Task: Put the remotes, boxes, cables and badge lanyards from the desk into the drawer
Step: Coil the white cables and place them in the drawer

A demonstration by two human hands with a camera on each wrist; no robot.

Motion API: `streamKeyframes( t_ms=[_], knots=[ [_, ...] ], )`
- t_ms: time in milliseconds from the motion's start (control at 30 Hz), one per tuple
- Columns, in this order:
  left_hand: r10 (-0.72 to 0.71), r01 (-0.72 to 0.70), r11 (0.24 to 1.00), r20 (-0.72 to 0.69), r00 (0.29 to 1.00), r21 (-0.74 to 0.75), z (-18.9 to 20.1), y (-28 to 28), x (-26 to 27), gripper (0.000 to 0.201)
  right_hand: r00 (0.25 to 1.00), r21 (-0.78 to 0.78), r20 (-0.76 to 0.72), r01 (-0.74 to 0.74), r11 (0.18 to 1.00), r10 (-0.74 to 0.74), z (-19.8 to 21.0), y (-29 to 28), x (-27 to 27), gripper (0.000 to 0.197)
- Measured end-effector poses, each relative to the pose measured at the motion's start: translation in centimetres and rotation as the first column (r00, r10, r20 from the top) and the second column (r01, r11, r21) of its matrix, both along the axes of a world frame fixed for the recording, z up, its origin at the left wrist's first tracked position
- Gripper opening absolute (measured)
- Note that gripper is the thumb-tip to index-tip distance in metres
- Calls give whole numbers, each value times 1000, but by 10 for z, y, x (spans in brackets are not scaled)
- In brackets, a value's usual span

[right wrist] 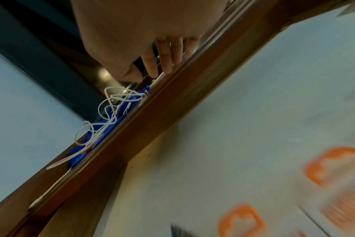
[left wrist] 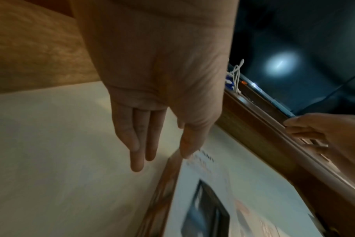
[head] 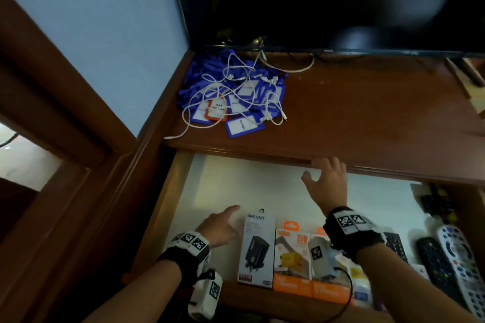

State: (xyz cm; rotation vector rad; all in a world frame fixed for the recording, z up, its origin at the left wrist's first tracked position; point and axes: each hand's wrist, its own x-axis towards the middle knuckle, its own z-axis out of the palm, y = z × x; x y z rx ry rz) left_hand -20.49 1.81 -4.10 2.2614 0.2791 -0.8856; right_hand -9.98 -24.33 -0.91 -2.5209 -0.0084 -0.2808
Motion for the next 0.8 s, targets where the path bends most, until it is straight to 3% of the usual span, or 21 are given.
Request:
streamKeyframes(
  t_ms=[133, 200, 267, 367, 533, 733, 800],
  knots=[
    [41, -39, 999, 139, 989, -19, 19, 28, 39, 48, 966, -40, -258, 22, 999, -32, 3, 8, 45, 68],
    [125, -110, 991, 270, 955, -70, 29, 39, 60, 28, 938, -158, -343, -7, 987, -48, -2, 7, 63, 75],
    [244, -210, 969, 414, 877, -127, 42, 48, 83, 18, 931, -258, -360, -36, 966, -62, -8, 6, 72, 74],
    [268, -265, 959, 616, 740, -99, 65, 62, 119, 19, 955, -336, -281, -5, 942, -95, -14, 9, 75, 76],
    [48, -192, 978, 820, 571, 77, 81, 77, 172, 38, 950, -370, -290, -1, 929, -114, -17, 10, 76, 80],
    [-59, -124, 976, 760, 647, 181, 81, 70, 221, 54, 937, -391, -325, -11, 920, -127, -13, 10, 79, 79],
    [-97, -117, 958, 681, 726, 261, 87, 67, 231, 54, 932, -392, -339, -17, 920, -128, -12, 10, 79, 75]
  ],
)
